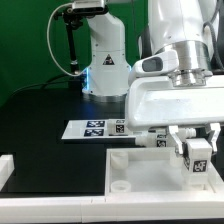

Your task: Assemble one leg

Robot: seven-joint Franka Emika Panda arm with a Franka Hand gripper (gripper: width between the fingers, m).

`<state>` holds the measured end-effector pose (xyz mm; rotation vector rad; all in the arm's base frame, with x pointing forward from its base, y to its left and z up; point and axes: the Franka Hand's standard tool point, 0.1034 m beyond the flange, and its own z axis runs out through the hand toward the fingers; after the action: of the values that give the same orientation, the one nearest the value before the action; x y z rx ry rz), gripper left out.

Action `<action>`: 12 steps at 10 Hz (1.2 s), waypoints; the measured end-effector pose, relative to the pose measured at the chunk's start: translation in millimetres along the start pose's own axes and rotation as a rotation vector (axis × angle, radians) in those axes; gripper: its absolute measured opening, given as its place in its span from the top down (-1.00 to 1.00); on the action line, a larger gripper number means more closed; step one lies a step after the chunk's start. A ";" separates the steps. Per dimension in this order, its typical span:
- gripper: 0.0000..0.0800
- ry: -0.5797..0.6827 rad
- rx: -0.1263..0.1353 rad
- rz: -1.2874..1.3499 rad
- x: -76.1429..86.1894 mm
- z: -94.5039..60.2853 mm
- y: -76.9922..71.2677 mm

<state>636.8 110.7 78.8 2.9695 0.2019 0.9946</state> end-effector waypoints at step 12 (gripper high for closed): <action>-0.62 -0.593 0.080 0.155 9.4 1.9 9.0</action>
Offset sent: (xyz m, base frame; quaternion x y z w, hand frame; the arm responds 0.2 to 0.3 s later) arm 0.0000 0.0000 0.0000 0.0000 -0.0650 0.0000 0.9979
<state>646.5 102.9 83.3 3.2226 0.0029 0.0750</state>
